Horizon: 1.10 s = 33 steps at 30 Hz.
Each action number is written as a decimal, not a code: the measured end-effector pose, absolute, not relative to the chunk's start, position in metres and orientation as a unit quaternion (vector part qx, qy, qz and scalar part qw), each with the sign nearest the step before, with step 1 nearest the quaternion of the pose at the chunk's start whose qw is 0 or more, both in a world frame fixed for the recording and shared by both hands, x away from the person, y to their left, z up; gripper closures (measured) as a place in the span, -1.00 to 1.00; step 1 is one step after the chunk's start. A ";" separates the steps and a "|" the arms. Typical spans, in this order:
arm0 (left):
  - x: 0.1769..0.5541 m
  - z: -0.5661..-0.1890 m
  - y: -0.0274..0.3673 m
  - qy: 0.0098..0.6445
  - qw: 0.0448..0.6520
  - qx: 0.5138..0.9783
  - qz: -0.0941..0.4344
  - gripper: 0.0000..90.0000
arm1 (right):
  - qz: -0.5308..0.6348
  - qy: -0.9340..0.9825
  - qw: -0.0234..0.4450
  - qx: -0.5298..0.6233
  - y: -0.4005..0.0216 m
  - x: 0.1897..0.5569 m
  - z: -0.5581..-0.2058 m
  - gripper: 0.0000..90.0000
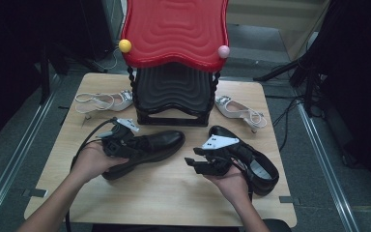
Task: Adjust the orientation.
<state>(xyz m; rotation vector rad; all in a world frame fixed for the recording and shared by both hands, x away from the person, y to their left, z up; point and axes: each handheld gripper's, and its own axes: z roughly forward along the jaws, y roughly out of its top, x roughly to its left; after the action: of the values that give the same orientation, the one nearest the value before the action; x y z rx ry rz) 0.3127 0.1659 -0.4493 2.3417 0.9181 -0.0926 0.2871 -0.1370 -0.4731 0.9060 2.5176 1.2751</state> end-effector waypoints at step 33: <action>0.307 -0.457 0.127 0.328 0.321 0.887 -0.050 0.36 | 0.425 0.842 0.090 0.320 -0.143 0.283 -0.478 0.18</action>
<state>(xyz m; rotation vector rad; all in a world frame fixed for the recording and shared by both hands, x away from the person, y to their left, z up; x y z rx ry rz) 0.3067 0.1272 -0.4566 2.3314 0.8612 -0.1313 0.2833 -0.1433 -0.4782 0.9504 2.5041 1.2649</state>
